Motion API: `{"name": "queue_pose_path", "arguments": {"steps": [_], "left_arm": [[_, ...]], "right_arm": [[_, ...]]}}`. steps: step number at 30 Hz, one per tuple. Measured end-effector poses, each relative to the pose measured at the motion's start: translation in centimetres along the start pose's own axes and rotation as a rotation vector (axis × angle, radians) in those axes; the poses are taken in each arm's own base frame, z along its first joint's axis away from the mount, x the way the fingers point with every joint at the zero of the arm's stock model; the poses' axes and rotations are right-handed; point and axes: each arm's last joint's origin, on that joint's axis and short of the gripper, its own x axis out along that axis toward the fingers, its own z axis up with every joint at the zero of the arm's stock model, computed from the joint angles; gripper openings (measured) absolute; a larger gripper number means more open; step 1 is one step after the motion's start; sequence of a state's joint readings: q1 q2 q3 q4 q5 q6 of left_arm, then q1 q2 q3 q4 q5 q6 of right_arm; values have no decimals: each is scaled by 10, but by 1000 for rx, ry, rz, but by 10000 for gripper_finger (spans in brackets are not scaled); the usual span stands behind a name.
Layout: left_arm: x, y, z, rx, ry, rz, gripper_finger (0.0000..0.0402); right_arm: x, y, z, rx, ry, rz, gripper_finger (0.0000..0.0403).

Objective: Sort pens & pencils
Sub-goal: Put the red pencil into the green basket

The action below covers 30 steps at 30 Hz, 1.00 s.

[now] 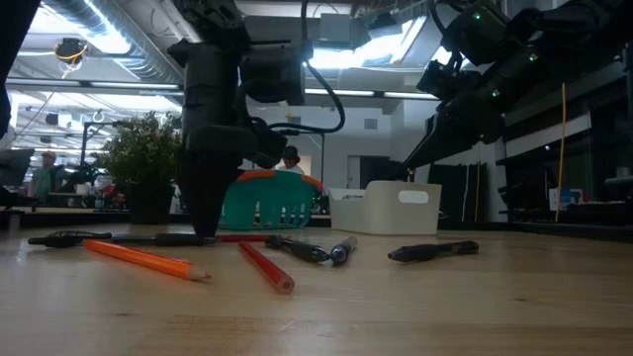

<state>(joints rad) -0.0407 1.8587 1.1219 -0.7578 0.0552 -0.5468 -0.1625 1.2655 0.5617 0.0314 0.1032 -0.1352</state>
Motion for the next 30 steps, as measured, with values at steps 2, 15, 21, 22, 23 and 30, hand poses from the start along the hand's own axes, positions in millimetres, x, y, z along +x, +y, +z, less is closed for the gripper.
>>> {"name": "queue_pose_path", "arguments": {"steps": [2,15,21,22,23,30], "left_arm": [[1,1,-1,-1,4,3,110],[3,1,1,-4,-7,-8,98],[3,2,1,-3,-15,12,67],[3,2,1,-4,-16,13,63],[4,2,1,-4,-15,13,60],[12,2,1,5,10,32,53]], "right_arm": [[0,0,0,0,0,0,180],[0,0,0,0,0,0,180],[0,0,0,0,1,0,180],[0,0,0,0,1,0,180],[0,0,0,0,1,0,180],[0,0,0,0,1,0,180]]}}
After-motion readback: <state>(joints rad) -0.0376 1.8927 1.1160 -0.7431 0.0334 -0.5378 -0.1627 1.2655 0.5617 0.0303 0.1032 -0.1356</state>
